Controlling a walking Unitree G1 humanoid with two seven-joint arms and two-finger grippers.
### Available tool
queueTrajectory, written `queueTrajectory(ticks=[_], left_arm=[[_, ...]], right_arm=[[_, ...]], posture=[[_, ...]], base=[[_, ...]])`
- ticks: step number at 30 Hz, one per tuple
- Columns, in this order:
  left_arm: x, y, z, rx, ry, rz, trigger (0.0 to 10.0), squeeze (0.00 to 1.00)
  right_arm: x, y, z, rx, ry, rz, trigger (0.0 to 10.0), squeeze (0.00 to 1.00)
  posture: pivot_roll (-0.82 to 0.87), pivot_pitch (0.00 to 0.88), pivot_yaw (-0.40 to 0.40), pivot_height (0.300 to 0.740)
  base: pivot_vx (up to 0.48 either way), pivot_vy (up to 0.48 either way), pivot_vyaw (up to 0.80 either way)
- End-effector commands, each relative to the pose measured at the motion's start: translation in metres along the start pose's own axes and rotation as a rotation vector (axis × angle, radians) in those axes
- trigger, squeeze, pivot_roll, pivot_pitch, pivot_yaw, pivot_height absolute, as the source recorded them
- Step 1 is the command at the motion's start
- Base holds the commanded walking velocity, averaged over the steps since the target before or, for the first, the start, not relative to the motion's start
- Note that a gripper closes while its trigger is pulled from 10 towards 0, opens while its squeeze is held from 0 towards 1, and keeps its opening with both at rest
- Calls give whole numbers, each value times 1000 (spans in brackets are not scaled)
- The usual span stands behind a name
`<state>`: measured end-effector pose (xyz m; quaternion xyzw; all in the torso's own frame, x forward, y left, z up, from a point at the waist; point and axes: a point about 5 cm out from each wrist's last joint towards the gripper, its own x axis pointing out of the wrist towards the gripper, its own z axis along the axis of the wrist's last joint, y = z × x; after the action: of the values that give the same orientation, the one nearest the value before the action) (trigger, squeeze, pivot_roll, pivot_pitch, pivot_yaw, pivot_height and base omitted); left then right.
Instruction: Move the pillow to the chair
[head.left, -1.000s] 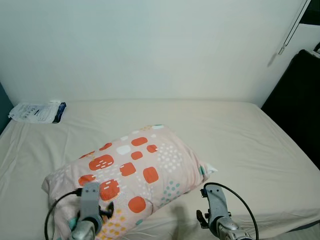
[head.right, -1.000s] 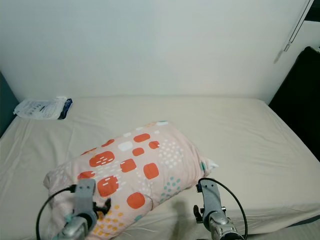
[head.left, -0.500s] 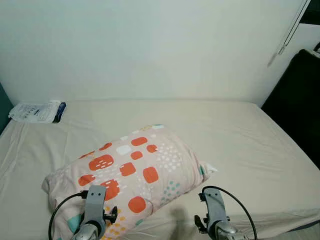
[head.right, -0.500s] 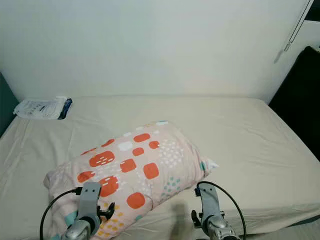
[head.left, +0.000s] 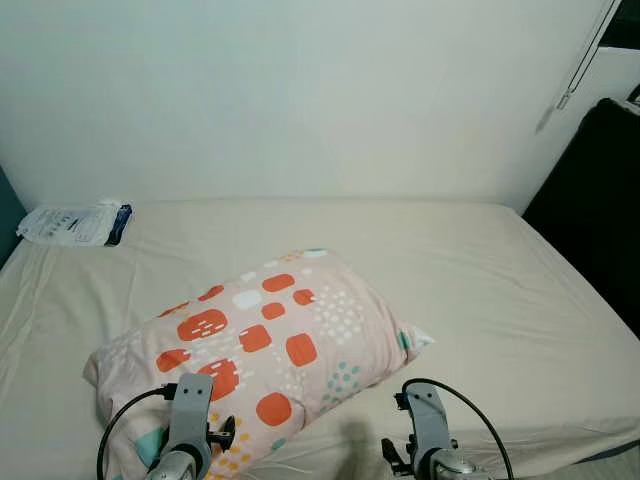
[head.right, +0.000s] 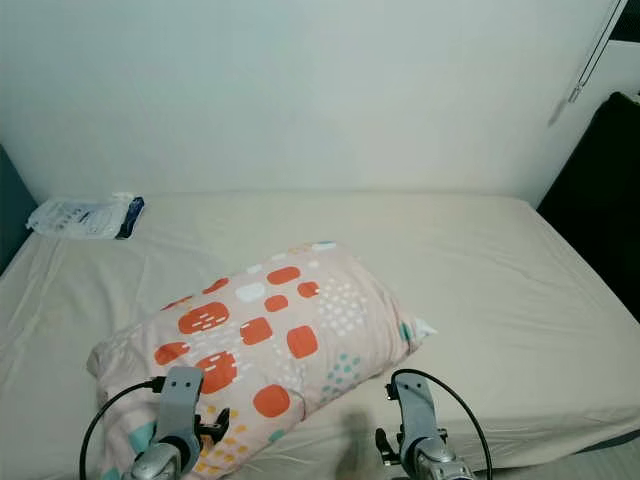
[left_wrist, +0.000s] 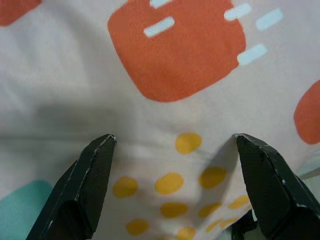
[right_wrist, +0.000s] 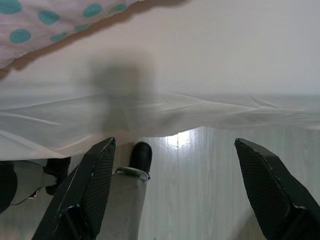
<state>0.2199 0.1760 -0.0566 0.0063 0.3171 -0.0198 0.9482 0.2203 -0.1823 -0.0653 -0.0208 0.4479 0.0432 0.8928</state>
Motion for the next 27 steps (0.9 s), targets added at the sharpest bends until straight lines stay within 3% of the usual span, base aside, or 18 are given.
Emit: queueTrajectory(ticks=[1,4,6,11,18,23,27], left_arm=[[2,-4,3,2,-5,-10,10000,0],[3,-4,5,2,-8,-10,10000,0],[3,-4,6,5,-10,-10,10000,0],[2,-4,4,9,-7,-11,10000,0],[3,-5,5,7,-10,-11,10000,0],[3,-6,5,5,-11,-11,10000,0],[3,-9,5,27,-7,-27,10000,0]], right_arm=[[1,1,7,-22,-18,-6,10000,1000],[1,2,8,-6,-18,-10,10000,1000],[2,5,12,91,-33,7,10000,0],[2,4,13,100,-33,4,10000,0],[1,-3,13,2,-29,-33,10000,0],[1,-5,15,25,-34,-32,10000,0],[2,1,18,-47,-45,13,10000,0]], posture=[[85,0,-101,740],[84,0,-99,740],[81,0,-95,740],[81,0,-96,740],[88,0,-105,740],[88,0,-109,740],[82,0,-107,740]], base=[[0,0,0],[0,0,0],[0,0,0],[0,0,0],[0,0,0],[0,0,0],[0,0,0]])
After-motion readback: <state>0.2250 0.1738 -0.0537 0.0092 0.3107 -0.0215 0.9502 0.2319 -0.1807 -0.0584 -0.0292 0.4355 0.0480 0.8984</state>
